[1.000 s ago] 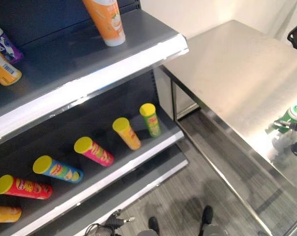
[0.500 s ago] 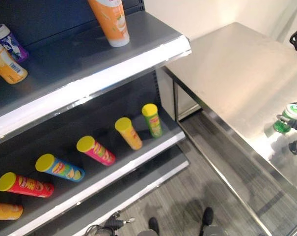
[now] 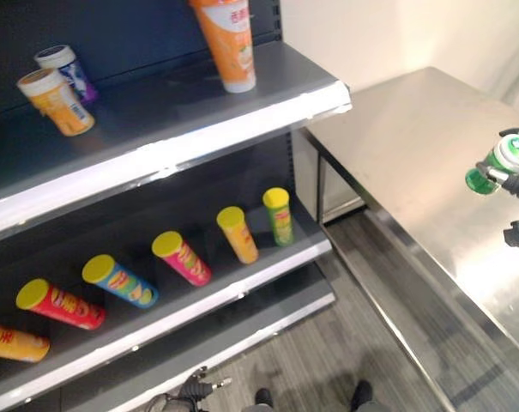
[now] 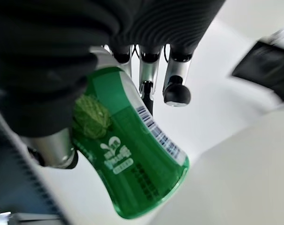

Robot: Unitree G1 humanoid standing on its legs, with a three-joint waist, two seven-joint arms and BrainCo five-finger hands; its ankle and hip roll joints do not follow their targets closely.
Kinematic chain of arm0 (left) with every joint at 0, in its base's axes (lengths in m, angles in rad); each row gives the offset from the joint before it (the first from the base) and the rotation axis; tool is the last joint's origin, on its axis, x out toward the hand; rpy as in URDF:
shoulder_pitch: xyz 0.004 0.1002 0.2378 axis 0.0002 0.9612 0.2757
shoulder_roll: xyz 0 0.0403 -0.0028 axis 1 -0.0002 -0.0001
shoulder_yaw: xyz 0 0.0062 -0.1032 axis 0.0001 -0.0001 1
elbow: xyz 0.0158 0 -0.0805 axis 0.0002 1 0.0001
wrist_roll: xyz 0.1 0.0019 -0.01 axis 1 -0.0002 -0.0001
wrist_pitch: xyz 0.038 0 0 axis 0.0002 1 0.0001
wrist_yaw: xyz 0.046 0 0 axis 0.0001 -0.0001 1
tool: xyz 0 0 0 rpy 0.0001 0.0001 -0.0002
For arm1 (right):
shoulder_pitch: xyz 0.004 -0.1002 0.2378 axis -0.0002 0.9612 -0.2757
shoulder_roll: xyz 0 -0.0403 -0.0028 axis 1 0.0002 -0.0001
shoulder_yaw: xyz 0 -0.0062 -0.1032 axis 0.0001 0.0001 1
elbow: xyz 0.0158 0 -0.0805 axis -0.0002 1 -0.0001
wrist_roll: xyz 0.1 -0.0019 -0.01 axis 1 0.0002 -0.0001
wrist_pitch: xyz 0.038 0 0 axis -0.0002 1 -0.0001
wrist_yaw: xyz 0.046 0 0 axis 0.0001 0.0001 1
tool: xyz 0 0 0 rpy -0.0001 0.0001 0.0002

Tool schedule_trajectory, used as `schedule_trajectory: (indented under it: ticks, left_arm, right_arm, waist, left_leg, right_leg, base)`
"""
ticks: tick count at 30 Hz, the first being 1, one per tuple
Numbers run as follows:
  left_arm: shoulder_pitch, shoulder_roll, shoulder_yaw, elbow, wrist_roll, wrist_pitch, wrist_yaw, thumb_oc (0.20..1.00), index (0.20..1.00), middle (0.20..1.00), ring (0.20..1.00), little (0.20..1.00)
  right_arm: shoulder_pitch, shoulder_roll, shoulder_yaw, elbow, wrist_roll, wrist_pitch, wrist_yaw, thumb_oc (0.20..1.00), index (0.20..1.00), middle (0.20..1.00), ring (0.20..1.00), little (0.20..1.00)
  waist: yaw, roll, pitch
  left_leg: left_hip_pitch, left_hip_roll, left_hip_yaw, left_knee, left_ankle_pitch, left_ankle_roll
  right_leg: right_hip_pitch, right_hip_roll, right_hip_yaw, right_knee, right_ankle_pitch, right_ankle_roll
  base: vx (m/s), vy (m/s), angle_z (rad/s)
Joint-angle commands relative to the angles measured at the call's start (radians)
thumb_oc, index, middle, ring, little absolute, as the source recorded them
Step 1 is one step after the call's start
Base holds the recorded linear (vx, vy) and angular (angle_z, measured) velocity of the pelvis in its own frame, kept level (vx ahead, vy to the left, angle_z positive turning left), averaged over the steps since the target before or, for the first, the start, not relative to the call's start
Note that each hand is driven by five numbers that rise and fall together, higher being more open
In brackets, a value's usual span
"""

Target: Put the goods on the table back onto the shelves and tidy them up.

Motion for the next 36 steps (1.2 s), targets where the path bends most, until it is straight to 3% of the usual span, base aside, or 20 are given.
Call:
schedule_trajectory:
  ticks: [1,4,8,10,13,16,21,22,24,25,28,32,33,36]
  left_arm:
    - [-0.053,0.046,-0.007,0.032,-0.051,-0.017,-0.002,1.0,1.0,1.0,1.0,1.0]
    - [-0.046,0.04,-0.002,0.034,-0.064,-0.018,-0.003,1.0,1.0,1.0,1.0,1.0]
    - [-0.053,0.034,-0.002,0.027,-0.093,-0.025,0.002,1.0,1.0,1.0,1.0,1.0]
    - [-0.059,0.03,-0.001,0.03,-0.099,-0.025,0.006,1.0,1.0,1.0,1.0,1.0]
    - [-0.051,0.021,0.007,0.03,-0.107,-0.02,0.004,1.0,1.0,1.0,1.0,1.0]
    - [-0.047,0.021,0.024,0.043,-0.108,-0.021,0.008,1.0,1.0,1.0,1.0,1.0]
    - [-0.042,0.019,0.023,0.054,-0.093,-0.021,0.008,1.0,1.0,1.0,1.0,1.0]
    - [-0.042,0.021,0.005,0.053,-0.069,-0.015,0.003,1.0,1.0,1.0,1.0,1.0]
    - [-0.045,0.025,-0.001,0.054,-0.062,-0.014,0.002,1.0,1.0,1.0,1.0,1.0]
    - [-0.052,0.031,-0.007,0.06,-0.045,-0.01,0.003,1.0,1.0,1.0,1.0,1.0]
    - [-0.058,0.04,-0.01,0.058,-0.032,-0.009,0.007,1.0,1.0,1.0,1.0,1.0]
    - [-0.057,0.055,-0.004,0.059,-0.007,-0.008,0.007,1.0,1.0,1.0,1.0,1.0]
    - [-0.057,0.056,-0.004,0.059,-0.007,-0.008,0.007,1.0,1.0,1.0,1.0,1.0]
    - [-0.051,0.068,-0.01,0.054,0.012,-0.013,-0.001,1.0,1.0,1.0,1.0,1.0]
  right_arm:
    - [-0.079,-0.056,-0.008,-0.027,0.075,-0.082,0.009,0.2,0.2,0.2,0.2,0.2]
    - [-0.109,-0.055,0.018,-0.039,0.091,-0.091,0.016,0.2,0.2,0.2,0.2,0.2]
    - [-0.131,-0.069,0.02,-0.059,0.095,-0.101,0.005,0.2,0.2,0.2,0.2,0.2]
    - [-0.129,-0.075,0.013,-0.06,0.09,-0.105,-0.005,0.2,0.2,0.2,0.2,0.2]
    - [-0.117,-0.087,0.003,-0.07,0.076,-0.097,-0.01,0.2,0.2,0.2,0.2,0.2]
    - [-0.095,-0.09,-0.016,-0.074,0.043,-0.081,-0.017,0.2,0.2,0.2,0.2,0.2]
    - [-0.076,-0.085,-0.044,-0.094,0.03,-0.072,-0.016,0.2,0.2,0.2,0.2,0.2]
    - [-0.069,-0.075,-0.062,-0.112,0.02,-0.065,-0.02,0.2,0.2,0.2,0.2,0.2]
    - [-0.061,-0.073,-0.072,-0.117,0.014,-0.06,-0.021,0.2,0.2,0.2,0.2,0.2]
    - [-0.049,-0.071,-0.09,-0.125,-0.006,-0.05,-0.022,0.2,0.2,0.2,0.2,0.2]
    - [-0.043,-0.071,-0.106,-0.145,-0.031,-0.043,-0.028,0.2,0.2,0.2,0.2,0.2]
    - [-0.039,-0.077,-0.125,-0.151,-0.083,-0.029,-0.043,0.2,0.2,0.2,0.2,0.2]
    - [-0.038,-0.076,-0.126,-0.152,-0.084,-0.029,-0.043,0.2,0.2,0.2,0.2,0.2]
    - [-0.02,-0.079,-0.158,-0.173,-0.101,-0.027,-0.05,0.2,0.2,0.2,0.2,0.2]
  waist:
    - [0.018,-0.056,-0.016]
    - [0.038,-0.054,-0.015]
    - [0.078,-0.056,0.005]
    - [0.078,-0.059,0.005]
    - [0.068,-0.055,0.0]
    - [0.067,-0.051,-0.001]
    - [0.059,-0.047,-0.02]
    - [0.059,-0.047,-0.032]
    - [0.06,-0.052,-0.035]
    - [0.057,-0.065,-0.041]
    - [0.053,-0.086,-0.048]
    - [0.047,-0.108,-0.06]
    - [0.048,-0.11,-0.06]
    - [0.033,-0.117,-0.058]
  left_leg:
    - [0.01,0.097,-0.077,0.078,0.004,-0.107]
    - [-0.001,0.106,-0.106,0.087,0.02,-0.115]
    - [-0.066,0.116,-0.152,0.109,0.095,-0.147]
    - [-0.082,0.128,-0.122,0.097,0.107,-0.146]
    - [-0.069,0.178,-0.014,0.032,0.136,-0.158]
    - [-0.072,0.194,0.012,0.018,0.183,-0.159]
    - [-0.059,0.172,0.035,0.003,0.121,-0.152]
    - [-0.049,0.129,0.047,0.003,0.072,-0.127]
    - [-0.049,0.111,0.046,0.004,0.06,-0.116]
    - [-0.048,0.072,0.039,0.006,0.029,-0.098]
    - [-0.049,0.005,0.033,0.017,-0.02,-0.054]
    - [-0.028,-0.075,0.04,0.0,-0.063,-0.003]
    - [-0.028,-0.078,0.041,0.0,-0.063,-0.002]
    - [-0.004,-0.139,0.031,-0.005,-0.093,0.035]
  right_leg:
    - [0.036,-0.005,0.034,0.016,-0.147,0.023]
    - [0.049,0.007,0.018,0.016,-0.158,0.012]
    - [0.06,0.013,-0.047,0.016,-0.175,0.0]
    - [0.062,0.008,-0.084,0.016,-0.18,0.001]
    - [0.08,0.001,-0.118,0.016,-0.202,0.008]
    - [0.091,-0.022,-0.148,0.019,-0.187,0.022]
    - [0.1,-0.049,-0.167,0.022,-0.16,0.04]
    - [0.097,-0.098,-0.176,0.041,-0.126,0.056]
    - [0.097,-0.121,-0.181,0.052,-0.12,0.064]
    - [0.096,-0.173,-0.198,0.075,-0.096,0.086]
    - [0.086,-0.243,-0.194,0.105,-0.067,0.118]
    - [0.068,-0.324,-0.176,0.158,-0.035,0.147]
    - [0.066,-0.327,-0.174,0.161,-0.036,0.148]
    - [0.041,-0.389,-0.14,0.266,0.006,0.155]
  base:
    - [0.03,-0.081,0.32]
    - [0.01,-0.075,0.28]
    - [-0.05,-0.057,0.49]
    - [0.01,-0.009,0.94]
    - [0.02,0.071,0.75]
    - [-0.01,0.143,0.43]
    - [0.01,0.161,0.34]
    - [0.01,0.332,0.48]
    - [0.02,0.326,0.45]
    - [0.03,0.377,0.28]
    - [0.02,0.347,0.12]
    - [0.03,0.281,0.04]
    - [0.04,0.272,0.06]
    - [0.05,0.285,0.06]
